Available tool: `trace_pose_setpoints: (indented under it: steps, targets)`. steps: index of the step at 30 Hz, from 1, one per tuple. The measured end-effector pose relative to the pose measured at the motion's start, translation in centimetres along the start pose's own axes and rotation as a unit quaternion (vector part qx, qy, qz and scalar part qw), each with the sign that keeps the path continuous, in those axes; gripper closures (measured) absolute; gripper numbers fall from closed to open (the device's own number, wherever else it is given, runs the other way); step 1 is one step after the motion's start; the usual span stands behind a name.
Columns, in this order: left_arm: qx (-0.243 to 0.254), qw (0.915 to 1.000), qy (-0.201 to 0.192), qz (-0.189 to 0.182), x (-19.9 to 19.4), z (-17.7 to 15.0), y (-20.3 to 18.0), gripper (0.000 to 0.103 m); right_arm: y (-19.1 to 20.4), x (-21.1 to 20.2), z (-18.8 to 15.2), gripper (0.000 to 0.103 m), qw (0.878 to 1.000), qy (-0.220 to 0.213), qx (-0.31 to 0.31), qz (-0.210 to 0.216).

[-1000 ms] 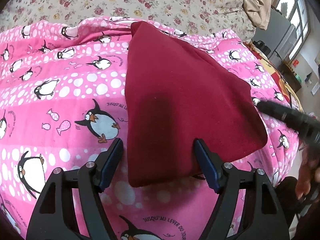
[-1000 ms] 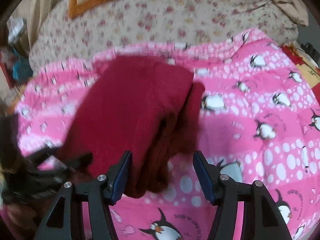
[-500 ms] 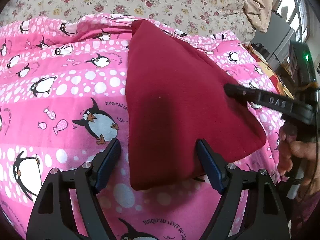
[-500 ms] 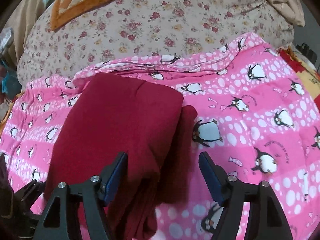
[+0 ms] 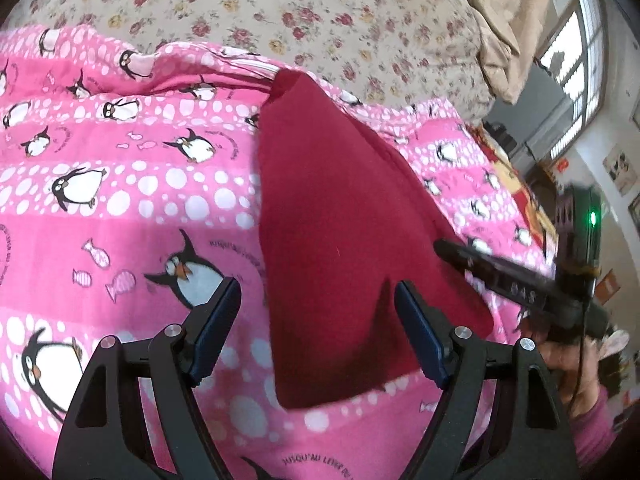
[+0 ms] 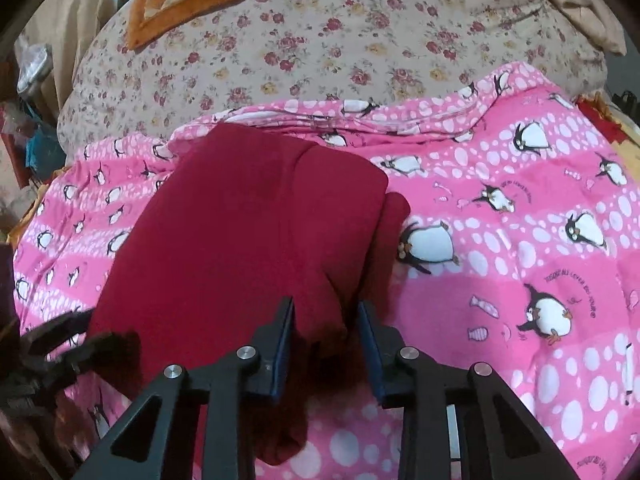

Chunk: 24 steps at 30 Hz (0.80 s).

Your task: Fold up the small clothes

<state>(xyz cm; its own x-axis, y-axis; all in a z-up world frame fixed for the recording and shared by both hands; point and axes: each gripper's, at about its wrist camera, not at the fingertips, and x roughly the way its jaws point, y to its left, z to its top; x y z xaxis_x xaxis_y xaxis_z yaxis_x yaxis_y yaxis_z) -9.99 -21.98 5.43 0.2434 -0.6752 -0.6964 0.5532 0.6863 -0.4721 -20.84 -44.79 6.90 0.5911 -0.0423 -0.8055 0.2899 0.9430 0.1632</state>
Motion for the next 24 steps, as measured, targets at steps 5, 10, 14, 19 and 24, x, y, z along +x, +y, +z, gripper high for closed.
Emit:
trace_pose_setpoints:
  steps: [5, 10, 14, 19, 24]
  targets:
    - [-0.035, 0.999, 0.009, -0.028, 0.3, 1.7, 1.2, 0.023, -1.1, -1.5, 0.1, 0.035, 0.998, -0.03, 0.032, 0.034]
    - [-0.026, 0.9986, 0.032, -0.034, 2.4, 3.1, 1.0, 0.023, -3.8, -1.8, 1.0, 0.017, 0.995, -0.063, 0.069, 0.042]
    - [-0.019, 0.9971, 0.056, -0.048, 4.3, 3.8, 0.7, 0.017, -5.5, 0.6, 1.7, 0.01, 0.989, -0.039, 0.111, 0.092]
    - [-0.024, 0.9919, 0.097, -0.078, 6.5, 4.6, 1.2, 0.016, -5.6, 3.6, 2.3, 0.006, 0.98, -0.016, 0.133, 0.144]
    - [-0.022, 0.9896, 0.117, -0.081, 7.1, 5.1, 1.0, 0.016, -3.8, 5.6, 3.1, 0.005, 0.985, -0.004, 0.097, 0.14]
